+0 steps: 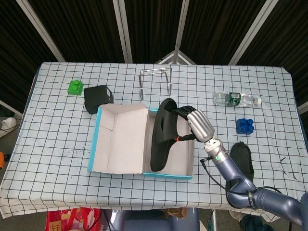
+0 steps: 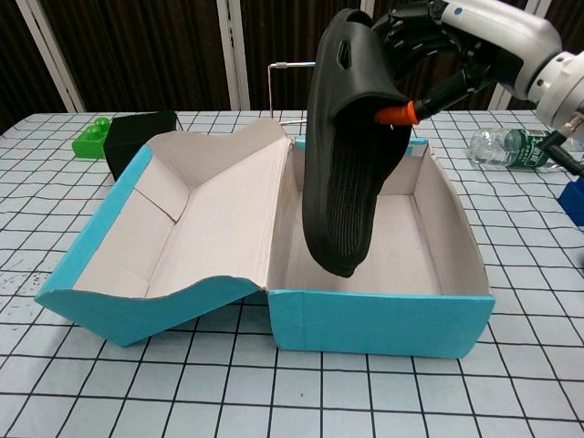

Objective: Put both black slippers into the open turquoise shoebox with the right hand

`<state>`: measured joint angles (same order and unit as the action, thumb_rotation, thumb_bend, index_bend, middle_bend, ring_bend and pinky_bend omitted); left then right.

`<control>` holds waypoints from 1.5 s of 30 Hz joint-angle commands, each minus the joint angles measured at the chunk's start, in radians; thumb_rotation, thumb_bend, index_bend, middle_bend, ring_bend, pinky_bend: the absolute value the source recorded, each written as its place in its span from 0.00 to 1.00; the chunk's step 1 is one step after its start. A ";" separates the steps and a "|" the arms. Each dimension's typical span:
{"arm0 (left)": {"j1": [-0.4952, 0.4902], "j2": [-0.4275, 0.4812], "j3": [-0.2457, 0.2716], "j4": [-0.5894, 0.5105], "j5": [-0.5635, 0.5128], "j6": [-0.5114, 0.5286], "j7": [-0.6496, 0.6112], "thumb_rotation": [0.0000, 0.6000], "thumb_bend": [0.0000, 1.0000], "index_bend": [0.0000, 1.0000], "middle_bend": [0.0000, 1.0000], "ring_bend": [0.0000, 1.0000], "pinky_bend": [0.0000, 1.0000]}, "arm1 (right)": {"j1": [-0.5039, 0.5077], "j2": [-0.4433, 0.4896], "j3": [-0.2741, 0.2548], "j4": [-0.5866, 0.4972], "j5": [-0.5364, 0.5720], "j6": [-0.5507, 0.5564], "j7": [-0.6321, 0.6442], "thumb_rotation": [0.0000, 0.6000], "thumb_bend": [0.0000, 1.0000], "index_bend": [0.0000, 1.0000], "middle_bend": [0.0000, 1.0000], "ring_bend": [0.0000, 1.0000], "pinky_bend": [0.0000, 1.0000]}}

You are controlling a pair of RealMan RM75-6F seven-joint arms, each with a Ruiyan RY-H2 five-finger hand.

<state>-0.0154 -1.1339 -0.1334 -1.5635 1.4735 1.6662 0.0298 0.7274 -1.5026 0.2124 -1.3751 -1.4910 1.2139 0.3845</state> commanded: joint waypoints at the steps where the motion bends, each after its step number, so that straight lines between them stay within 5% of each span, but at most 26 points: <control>1: -0.001 -0.001 0.000 0.000 -0.002 -0.003 0.002 1.00 0.64 0.23 0.06 0.03 0.10 | 0.000 -0.023 -0.011 0.029 -0.009 0.001 0.016 1.00 0.50 0.58 0.43 0.48 0.32; 19: -0.006 0.000 0.001 0.001 -0.009 -0.018 0.000 1.00 0.64 0.23 0.06 0.03 0.10 | 0.013 -0.187 -0.027 0.244 -0.029 0.020 0.037 1.00 0.50 0.58 0.43 0.48 0.32; 45: -0.007 0.001 -0.003 0.007 -0.012 -0.015 -0.013 1.00 0.64 0.23 0.06 0.03 0.10 | 0.059 -0.230 -0.065 0.266 -0.026 -0.117 0.016 1.00 0.50 0.59 0.43 0.48 0.32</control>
<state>-0.0220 -1.1325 -0.1363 -1.5569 1.4611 1.6510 0.0168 0.7831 -1.7289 0.1471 -1.1122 -1.5202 1.1031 0.3978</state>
